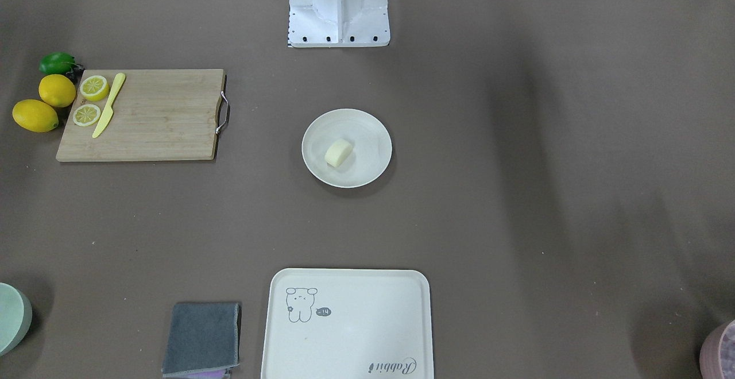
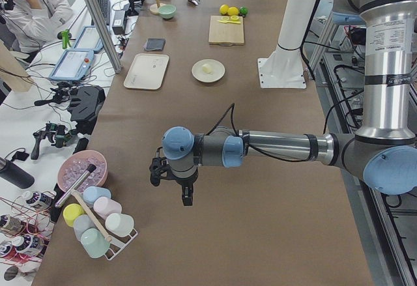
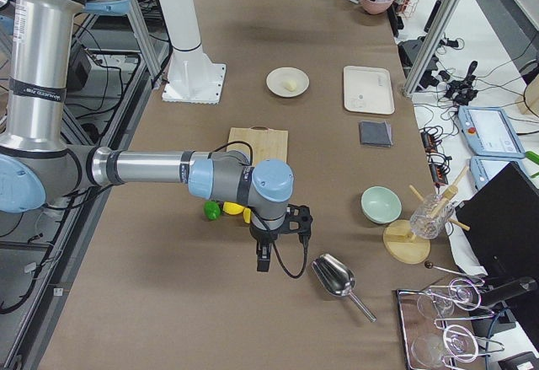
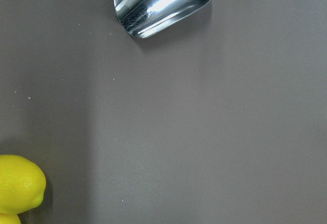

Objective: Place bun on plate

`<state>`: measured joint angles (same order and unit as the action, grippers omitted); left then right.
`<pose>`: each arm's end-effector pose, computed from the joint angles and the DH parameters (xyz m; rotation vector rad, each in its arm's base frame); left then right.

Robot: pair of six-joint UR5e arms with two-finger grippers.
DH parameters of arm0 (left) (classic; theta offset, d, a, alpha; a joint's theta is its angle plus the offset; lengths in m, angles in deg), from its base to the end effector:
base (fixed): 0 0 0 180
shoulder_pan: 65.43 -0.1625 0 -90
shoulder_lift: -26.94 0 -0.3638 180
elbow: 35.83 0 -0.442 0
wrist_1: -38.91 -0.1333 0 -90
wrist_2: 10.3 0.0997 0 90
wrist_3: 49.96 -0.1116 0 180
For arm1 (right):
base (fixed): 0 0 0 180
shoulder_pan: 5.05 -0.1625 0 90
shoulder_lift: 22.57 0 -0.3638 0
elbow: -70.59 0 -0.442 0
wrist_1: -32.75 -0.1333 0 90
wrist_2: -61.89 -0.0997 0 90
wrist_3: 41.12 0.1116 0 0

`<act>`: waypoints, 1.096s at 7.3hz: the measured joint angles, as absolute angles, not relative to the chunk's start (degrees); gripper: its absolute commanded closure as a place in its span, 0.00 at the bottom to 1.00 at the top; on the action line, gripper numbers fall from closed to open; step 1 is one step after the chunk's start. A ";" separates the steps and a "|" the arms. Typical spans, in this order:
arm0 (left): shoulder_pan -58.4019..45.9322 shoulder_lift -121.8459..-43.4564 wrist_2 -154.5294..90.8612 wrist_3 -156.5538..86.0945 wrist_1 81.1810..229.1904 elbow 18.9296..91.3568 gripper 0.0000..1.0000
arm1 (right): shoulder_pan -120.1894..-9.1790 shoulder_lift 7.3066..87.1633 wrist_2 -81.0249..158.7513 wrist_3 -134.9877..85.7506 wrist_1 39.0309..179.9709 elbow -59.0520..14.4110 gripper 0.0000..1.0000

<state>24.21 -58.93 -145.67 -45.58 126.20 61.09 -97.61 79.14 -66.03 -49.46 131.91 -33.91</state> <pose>-0.0506 -0.5154 0.5821 -0.0314 0.7914 -0.0659 0.0851 -0.4536 0.5958 -0.0438 -0.6684 -0.0603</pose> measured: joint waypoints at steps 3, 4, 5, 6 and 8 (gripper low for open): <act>23.99 -58.55 -140.29 -45.49 126.27 61.75 0.02 | -97.85 79.20 -65.91 -49.47 131.90 -34.33 0.00; 23.97 -58.46 -140.02 -45.43 126.27 61.78 0.02 | -97.86 79.20 -65.91 -49.47 131.89 -34.35 0.00; 23.96 -58.43 -140.00 -45.38 126.25 61.96 0.02 | -97.86 79.23 -65.89 -49.47 131.90 -34.35 0.00; 23.90 -58.41 -140.03 -45.34 126.22 62.24 0.02 | -97.86 79.24 -65.87 -49.47 131.89 -34.38 0.00; 23.72 -58.44 -140.19 -45.31 126.24 62.54 0.02 | -97.87 79.23 -65.90 -49.47 131.91 -34.41 0.00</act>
<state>23.72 -58.44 -140.19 -45.31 126.24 62.54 -97.87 79.23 -65.90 -49.47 131.91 -34.41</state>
